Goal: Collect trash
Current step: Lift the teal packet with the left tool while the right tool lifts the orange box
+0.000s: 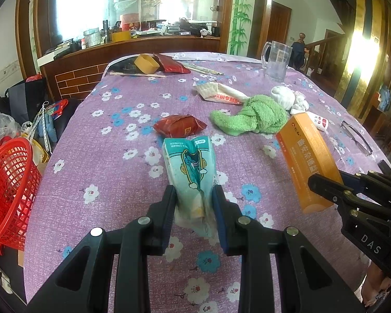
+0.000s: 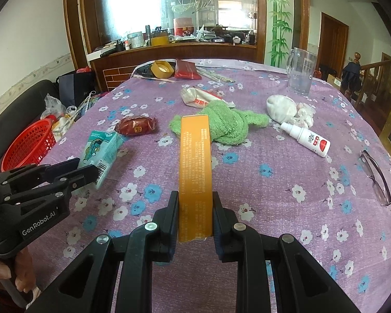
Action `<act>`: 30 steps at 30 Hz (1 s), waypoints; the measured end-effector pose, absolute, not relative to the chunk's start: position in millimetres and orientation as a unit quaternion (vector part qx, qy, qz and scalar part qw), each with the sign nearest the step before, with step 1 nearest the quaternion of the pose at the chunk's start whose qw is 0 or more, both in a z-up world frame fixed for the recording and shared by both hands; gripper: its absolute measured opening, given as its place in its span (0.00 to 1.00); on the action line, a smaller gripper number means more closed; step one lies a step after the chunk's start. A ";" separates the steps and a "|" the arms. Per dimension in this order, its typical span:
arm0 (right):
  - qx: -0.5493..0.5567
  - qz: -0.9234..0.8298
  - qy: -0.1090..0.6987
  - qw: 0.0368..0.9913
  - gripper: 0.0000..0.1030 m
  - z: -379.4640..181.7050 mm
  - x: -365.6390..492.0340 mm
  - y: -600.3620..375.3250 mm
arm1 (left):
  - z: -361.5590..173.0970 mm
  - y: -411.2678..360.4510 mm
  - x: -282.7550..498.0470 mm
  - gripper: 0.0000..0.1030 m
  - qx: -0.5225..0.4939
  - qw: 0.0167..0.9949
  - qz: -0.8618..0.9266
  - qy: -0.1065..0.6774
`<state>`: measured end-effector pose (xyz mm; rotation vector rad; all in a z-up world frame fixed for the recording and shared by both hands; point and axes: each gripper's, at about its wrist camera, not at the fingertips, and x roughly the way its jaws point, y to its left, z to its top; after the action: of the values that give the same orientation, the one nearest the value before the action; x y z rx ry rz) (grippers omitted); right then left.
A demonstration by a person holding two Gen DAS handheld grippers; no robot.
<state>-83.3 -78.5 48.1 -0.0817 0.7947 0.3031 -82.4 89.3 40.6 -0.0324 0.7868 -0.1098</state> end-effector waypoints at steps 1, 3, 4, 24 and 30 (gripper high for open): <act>-0.040 0.147 0.385 0.910 0.24 47.7 -83.4 -78.6 | 40.5 89.1 -82.5 0.27 -0.016 0.922 -0.053 0.383; -0.040 0.147 0.385 0.910 0.24 47.4 -83.9 -78.7 | 40.3 89.3 -82.4 0.27 -0.016 0.922 -0.054 0.384; -0.040 0.147 0.385 0.910 0.24 47.4 -83.9 -78.7 | 39.7 89.2 -82.6 0.27 -0.016 0.922 -0.054 0.384; -0.042 0.159 0.385 0.908 0.24 48.6 -84.6 -73.7 | 38.3 92.7 -84.6 0.27 -0.016 0.923 -0.049 0.381; -0.032 0.176 0.389 0.904 0.24 51.0 -84.3 -71.9 | 43.2 99.7 -86.5 0.27 -0.020 0.925 -0.044 0.378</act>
<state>-84.3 -71.9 51.0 -0.0661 0.8038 0.3639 -86.5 99.7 43.2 -0.0420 0.7754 -0.0910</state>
